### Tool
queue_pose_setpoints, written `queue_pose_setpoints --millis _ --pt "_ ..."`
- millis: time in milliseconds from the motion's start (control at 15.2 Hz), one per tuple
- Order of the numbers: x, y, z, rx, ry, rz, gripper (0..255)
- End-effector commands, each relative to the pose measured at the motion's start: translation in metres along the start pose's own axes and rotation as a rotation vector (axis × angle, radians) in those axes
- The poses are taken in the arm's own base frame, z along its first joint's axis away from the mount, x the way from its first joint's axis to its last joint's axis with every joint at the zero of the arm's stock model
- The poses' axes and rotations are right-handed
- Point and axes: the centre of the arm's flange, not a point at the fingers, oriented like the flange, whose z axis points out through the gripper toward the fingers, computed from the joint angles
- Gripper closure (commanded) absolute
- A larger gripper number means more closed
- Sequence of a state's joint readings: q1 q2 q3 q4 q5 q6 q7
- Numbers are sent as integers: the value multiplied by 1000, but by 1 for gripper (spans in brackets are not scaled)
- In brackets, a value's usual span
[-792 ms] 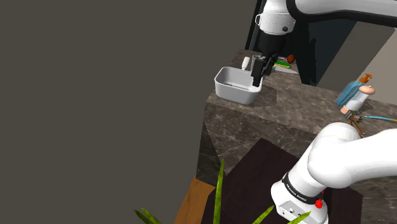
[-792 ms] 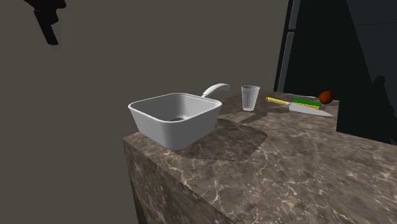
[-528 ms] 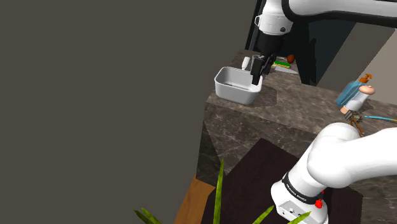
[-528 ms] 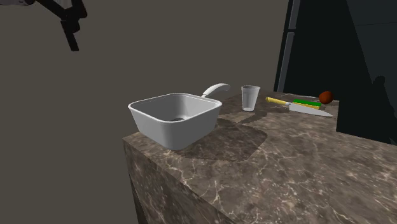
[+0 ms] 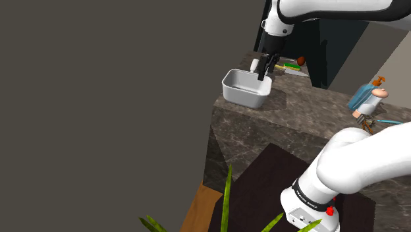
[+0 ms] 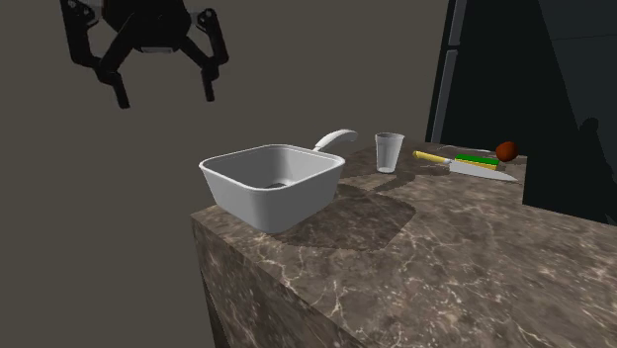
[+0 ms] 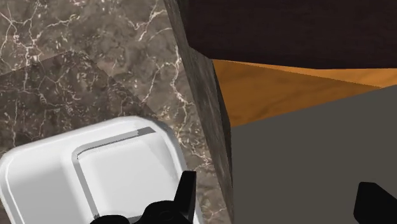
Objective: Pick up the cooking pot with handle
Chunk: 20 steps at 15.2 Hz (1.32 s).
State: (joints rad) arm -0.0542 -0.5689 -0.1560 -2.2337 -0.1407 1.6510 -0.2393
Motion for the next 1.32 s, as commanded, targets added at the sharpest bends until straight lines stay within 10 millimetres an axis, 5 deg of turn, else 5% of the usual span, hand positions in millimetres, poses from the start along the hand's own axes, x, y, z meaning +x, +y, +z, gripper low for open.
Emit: queue_pose_setpoints --millis 0,1254 --pt "12 26 11 13 3 1 0" --pt "123 249 103 139 24 15 0"
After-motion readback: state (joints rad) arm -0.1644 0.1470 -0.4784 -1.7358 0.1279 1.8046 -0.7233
